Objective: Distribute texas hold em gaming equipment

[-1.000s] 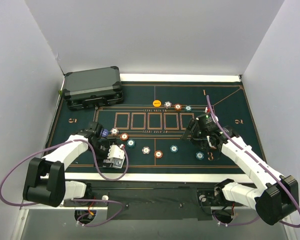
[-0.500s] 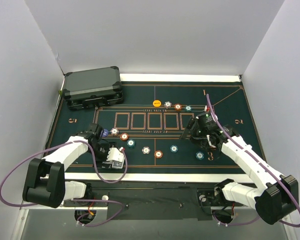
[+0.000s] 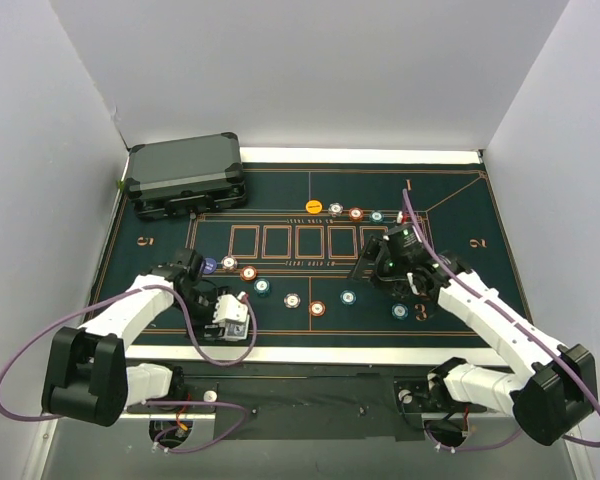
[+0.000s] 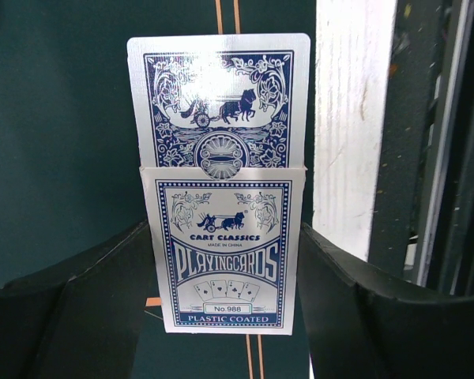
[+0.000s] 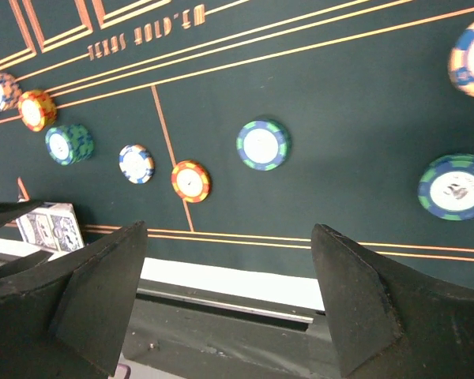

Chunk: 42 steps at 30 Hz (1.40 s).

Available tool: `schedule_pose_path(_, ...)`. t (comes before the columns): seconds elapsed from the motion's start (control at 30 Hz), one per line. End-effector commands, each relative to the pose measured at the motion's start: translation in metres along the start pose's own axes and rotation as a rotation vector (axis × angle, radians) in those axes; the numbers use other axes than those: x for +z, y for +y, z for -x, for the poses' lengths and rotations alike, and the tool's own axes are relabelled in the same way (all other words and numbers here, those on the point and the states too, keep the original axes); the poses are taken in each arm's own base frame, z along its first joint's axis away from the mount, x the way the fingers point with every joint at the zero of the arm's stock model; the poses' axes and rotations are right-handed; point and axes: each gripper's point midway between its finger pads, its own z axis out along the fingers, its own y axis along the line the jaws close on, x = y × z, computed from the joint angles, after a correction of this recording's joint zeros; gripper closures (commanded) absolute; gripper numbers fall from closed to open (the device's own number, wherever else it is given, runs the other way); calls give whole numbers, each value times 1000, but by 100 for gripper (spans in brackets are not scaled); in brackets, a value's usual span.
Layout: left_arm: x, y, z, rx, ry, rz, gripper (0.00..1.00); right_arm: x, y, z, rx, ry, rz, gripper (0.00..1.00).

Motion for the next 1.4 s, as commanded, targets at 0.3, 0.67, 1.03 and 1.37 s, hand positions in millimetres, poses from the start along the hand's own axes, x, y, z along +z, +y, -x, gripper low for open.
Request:
schedule_pose_path(0.3,-62,20,78,-145,-198,50,100,-9,123,-33,16,26,508,14)
schedule_pose_path(0.67,-99,22,126,-153,-225,33,100,-30,217,-72,-85,83,759,9)
schedule_pose_path(1.03,-116,25,146,-153,-224,94,100,-28,249,-88,-50,129,860,11)
schedule_pose_path(1.37,-122,31,164,-149,-224,127,100,-21,260,-93,46,164,917,39)
